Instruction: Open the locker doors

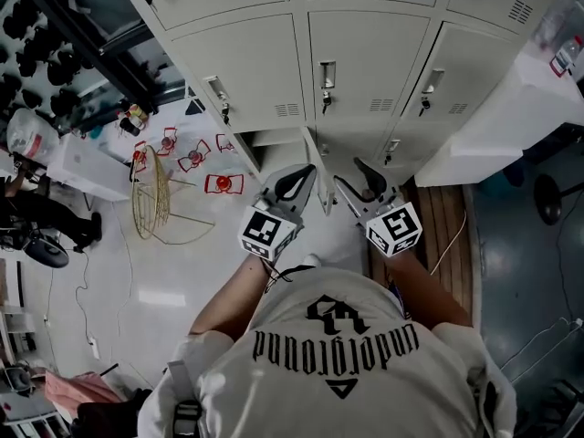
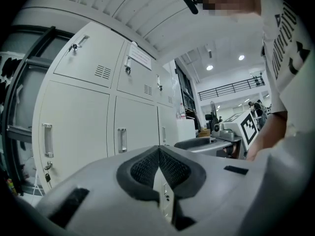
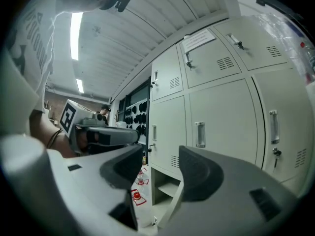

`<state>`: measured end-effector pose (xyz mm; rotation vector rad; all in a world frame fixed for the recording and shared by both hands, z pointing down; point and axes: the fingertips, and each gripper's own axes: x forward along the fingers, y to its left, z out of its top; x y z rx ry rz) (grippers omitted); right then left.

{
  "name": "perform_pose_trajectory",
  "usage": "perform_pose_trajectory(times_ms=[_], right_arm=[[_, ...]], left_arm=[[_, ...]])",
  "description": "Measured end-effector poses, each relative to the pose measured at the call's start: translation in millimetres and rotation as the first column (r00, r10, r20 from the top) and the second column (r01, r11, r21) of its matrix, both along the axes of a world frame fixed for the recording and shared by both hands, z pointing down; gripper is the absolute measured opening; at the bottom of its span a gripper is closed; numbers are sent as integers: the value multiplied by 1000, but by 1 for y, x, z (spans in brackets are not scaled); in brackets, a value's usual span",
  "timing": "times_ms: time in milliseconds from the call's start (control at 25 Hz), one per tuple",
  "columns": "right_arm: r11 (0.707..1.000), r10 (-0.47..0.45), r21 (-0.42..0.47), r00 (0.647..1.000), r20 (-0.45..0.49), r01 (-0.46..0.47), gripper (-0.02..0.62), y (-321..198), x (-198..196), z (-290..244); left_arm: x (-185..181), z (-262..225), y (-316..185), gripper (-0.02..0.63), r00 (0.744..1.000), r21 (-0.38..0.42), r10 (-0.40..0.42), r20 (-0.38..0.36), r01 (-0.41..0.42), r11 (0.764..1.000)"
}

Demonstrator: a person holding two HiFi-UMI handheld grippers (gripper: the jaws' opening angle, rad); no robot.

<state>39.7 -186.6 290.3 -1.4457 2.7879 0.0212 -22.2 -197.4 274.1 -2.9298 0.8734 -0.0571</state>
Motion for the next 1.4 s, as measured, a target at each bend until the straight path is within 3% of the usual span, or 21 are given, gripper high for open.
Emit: perform_pose_trajectory(times_ms=[200,720,1040,1400], right_arm=[[1000,-7,2,1000,-14,7,235,-33,-14,-4],[998,-54,-19,998,-22,54,241,-144,-7,-11],[993,-111,-48,994,-21,110,259,-210,-6,-12],[987,-147,-73,988,-40,144,277,-243,-20,-8]], left_arm=[[-5,-9,-19,8,999,20,34,4,-34,999],[-21,1,-95,8,998,-10,-65,6,65,998],[-7,9,-141,8,995,-32,-103,13,104,994],[3,12,-170,8,994,-44,-111,6,111,993]])
